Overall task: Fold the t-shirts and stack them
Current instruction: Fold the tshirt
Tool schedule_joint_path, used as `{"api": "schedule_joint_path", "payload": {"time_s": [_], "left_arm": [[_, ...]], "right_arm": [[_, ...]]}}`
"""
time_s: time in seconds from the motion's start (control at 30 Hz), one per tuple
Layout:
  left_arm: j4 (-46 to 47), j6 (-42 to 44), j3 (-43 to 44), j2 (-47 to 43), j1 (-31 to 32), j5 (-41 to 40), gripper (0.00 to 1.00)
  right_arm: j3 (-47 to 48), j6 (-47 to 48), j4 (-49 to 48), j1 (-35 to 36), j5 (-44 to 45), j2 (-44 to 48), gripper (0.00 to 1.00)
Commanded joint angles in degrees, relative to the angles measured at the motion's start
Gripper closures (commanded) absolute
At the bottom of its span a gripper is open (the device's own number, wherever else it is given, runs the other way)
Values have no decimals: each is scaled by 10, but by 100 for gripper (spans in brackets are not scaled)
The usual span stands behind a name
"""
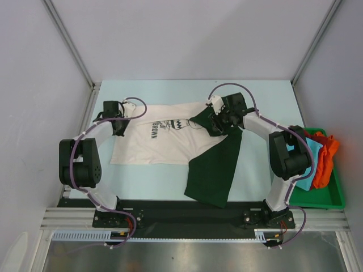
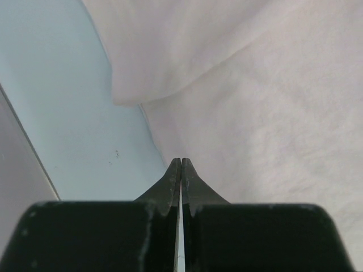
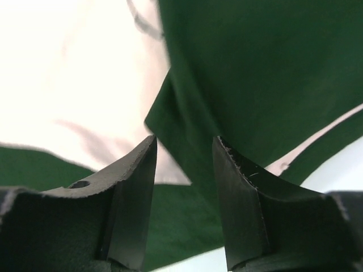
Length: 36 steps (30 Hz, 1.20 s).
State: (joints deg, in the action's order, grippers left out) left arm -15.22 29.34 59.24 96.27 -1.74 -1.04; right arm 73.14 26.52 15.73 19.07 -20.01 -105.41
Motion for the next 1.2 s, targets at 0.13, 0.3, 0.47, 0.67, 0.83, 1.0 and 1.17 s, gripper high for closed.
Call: {"api": "schedule_joint_path", "payload": {"time_s": [0.13,0.3,0.47,0.67,0.83,1.0,1.17], "left_arm": [[-75,-78,43,-13,32,74,100],[-55,-82,18,-13,60,65,100],[-53,-80,-1,-6,83,61,100],[-50,-80,-26,-11,87,57,97],[-48,-81,-40,-12,88,56,97],[-48,-82,-42,-7,88,56,97],[-48,-82,-38,1,89,53,97]], "right_arm": [[-33,131,60,5,-44,49,51],[-41,131,69,11,-51,53,50],[-28,118,54,14,-48,33,45],[13,106,48,19,-39,-22,45],[49,99,49,20,-30,-59,44],[66,96,53,19,-24,-81,47],[76,87,53,19,-14,-86,74]]}}
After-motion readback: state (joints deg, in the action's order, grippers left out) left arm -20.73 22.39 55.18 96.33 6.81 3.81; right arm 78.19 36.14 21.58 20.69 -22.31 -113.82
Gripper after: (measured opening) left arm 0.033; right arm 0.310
